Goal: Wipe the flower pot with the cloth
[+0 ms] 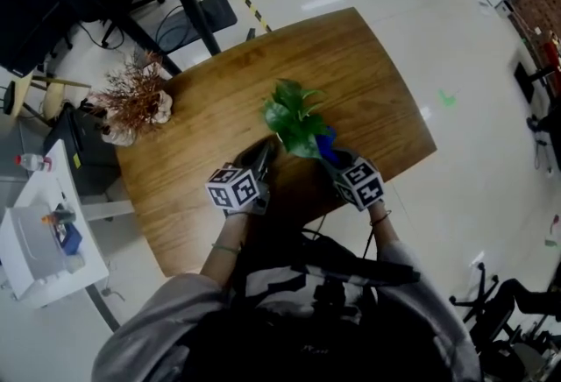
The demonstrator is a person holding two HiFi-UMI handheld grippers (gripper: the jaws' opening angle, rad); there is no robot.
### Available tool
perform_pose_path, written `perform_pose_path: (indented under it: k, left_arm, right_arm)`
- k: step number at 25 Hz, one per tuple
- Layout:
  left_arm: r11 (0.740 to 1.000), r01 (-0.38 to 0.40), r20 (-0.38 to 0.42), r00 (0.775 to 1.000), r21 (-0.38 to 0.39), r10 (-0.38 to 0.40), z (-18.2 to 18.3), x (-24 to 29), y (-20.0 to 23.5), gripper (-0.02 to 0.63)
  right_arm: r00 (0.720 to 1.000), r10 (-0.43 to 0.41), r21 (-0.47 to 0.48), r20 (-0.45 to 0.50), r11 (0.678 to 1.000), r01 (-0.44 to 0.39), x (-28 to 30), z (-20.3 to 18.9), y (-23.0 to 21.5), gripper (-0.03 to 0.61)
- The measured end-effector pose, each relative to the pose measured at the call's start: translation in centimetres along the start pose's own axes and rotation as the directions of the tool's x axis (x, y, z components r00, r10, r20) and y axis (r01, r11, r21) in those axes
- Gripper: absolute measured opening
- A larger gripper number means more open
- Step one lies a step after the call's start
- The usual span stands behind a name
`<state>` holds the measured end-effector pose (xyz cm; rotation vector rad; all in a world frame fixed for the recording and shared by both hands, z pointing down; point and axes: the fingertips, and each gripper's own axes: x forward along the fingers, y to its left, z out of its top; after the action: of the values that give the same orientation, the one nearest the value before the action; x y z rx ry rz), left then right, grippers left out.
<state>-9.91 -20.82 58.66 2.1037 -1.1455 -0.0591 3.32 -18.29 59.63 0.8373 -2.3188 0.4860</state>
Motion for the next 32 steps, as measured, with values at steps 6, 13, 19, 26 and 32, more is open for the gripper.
perform_pose_path:
  k: [6,13,19,26,32]
  left_arm:
    - [0.998,0.058,-0.085,0.995,0.039,-0.055,-2.4,1.0,-2.3,0.005]
    - [0.994,0.1,-0.105,0.99,0.051,-0.094,-3.0,2.1,-3.7,0.005]
    - [0.999,0.039,-0.043,0.998,0.023,-0.038,-1.3,1.0,-0.9,0.005]
    - [1.0,-0.024,0.067,0.997,-0.018,0.025,2.2,1.0,2.5,0.005]
    - [0.999,-0.034,0.095,0.995,-0.017,0.035,3.6,1.9,3.6,0.005]
  right_arm:
    - [0.998,-0.036,-0.05,0.046,0.998,0.039,0.0,3.8,-3.6,0.06]
    - [0.999,0.0,-0.044,0.054,0.999,0.002,1.4,5.0,-2.9,0.06]
    - [0.998,0.036,0.007,0.044,0.999,-0.036,2.5,3.7,-0.3,0.06]
    - [0.995,0.099,0.006,0.0,0.995,-0.099,4.5,2.1,3.5,0.06]
    - [0.991,0.128,0.014,-0.032,0.992,-0.127,5.7,1.4,5.0,0.06]
